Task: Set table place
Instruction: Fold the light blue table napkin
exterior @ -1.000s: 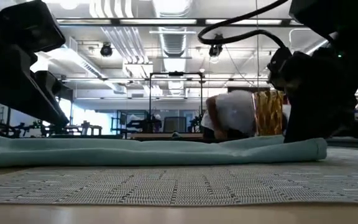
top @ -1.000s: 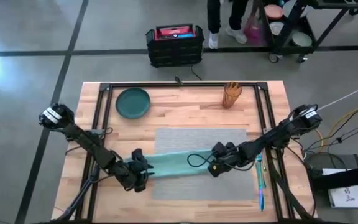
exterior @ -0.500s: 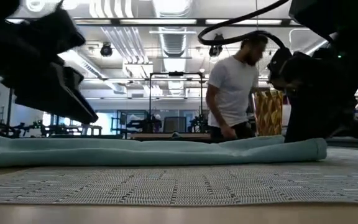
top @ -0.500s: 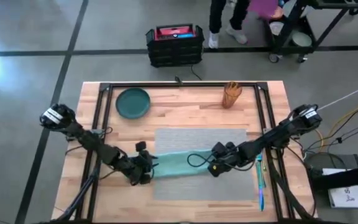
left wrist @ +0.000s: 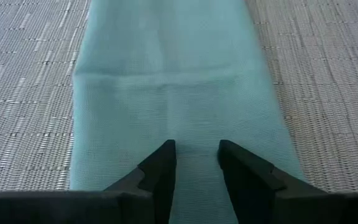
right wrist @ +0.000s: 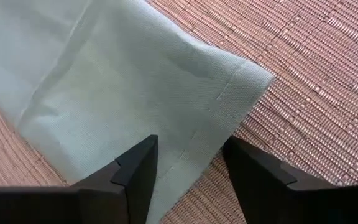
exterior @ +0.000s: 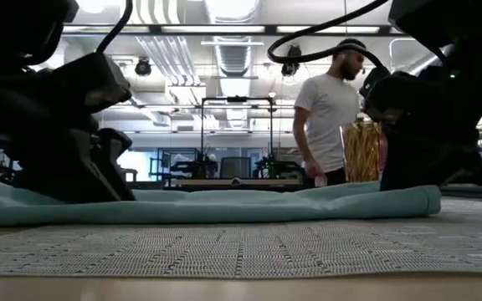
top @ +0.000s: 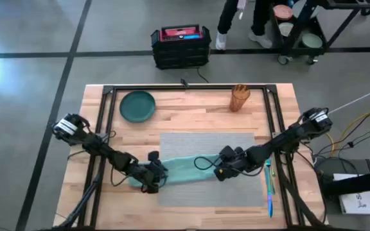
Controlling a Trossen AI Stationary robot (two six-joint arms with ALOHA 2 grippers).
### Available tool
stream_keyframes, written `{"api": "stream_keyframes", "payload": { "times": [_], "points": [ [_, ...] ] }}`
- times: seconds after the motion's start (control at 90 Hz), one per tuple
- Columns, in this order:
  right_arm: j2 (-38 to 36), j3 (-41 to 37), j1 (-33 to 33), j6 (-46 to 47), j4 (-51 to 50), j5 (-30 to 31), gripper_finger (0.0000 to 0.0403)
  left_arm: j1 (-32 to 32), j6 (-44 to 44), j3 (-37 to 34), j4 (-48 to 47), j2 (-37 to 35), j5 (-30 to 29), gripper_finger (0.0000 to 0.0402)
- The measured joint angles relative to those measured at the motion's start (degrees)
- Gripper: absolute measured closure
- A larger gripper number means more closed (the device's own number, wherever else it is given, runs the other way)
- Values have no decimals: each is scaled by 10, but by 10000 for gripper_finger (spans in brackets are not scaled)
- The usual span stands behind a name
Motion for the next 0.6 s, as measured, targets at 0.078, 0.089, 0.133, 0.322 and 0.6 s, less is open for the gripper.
{"api": "stream_keyframes", "payload": {
  "times": [0.078, 0.089, 0.133, 0.322, 0.6],
  "points": [
    [1, 0, 0, 1, 20, -3, 227, 0, 0, 0, 2, -1, 0, 287],
    [1, 0, 0, 1, 21, -3, 227, 0, 0, 0, 3, -1, 0, 287],
    [1, 0, 0, 5, 24, -4, 227, 0, 0, 0, 8, -1, 1, 287],
    [8, 1, 0, -1, 25, -2, 246, 0, 4, -1, 15, -1, 2, 287],
    [24, 2, 0, -3, 28, 6, 292, 0, 4, -1, 16, -1, 3, 287]
  ]
}}
